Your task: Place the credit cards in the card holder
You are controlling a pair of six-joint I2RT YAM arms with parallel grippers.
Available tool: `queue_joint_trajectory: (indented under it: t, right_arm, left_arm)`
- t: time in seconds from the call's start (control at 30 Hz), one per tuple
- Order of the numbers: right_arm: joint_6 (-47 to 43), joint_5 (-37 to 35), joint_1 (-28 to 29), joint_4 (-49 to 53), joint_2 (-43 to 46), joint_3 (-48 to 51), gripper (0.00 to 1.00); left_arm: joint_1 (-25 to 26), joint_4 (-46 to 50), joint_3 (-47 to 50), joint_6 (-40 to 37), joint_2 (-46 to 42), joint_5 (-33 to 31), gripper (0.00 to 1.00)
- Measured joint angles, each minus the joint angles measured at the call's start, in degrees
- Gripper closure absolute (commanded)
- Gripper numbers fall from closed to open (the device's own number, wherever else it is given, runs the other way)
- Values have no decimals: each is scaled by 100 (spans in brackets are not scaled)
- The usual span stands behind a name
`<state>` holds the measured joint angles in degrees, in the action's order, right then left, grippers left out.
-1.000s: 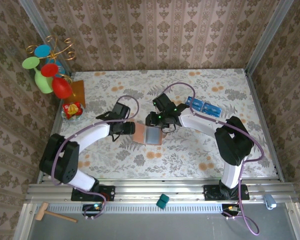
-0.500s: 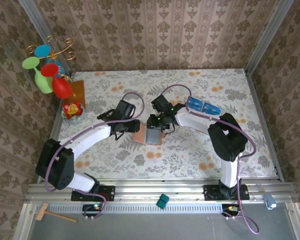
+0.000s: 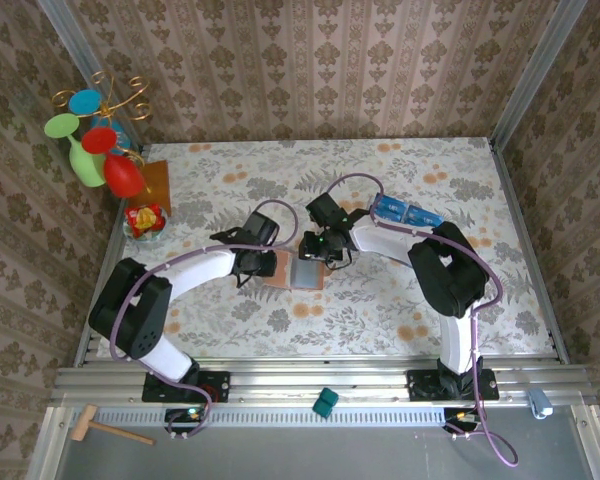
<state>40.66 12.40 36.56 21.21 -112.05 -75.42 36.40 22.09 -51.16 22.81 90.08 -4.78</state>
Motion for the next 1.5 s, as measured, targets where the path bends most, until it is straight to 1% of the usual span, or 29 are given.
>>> queue_joint_trajectory:
  t: [0.4,0.7,0.77,0.9,1.13,1.23,1.37,1.5]
  right_arm:
    - [22,0,0,-52,-173,103,70]
    - [68,2,0,-175,-214,103,70]
    - [116,7,0,-177,-214,103,68]
    - [188,92,0,-260,-227,103,66]
    - [415,330,2,-568,-321,103,66]
    - [485,389,7,-660,-343,103,66]
    - [575,439,7,-776,-356,131,66]
    - [612,459,7,-846,-356,168,66]
  left_arm:
    - [15,-367,291,-2,109,-24,70]
    - [208,-455,308,-109,286,-365,70]
    - [232,-461,308,-149,289,-415,70]
    - [232,-514,326,-175,289,-424,70]
    - [232,-616,376,-205,278,-422,68]
    - [229,-667,424,-212,236,-424,65]
    - [232,-769,590,-258,72,-426,52]
    - [232,-826,719,-282,-258,-422,44]
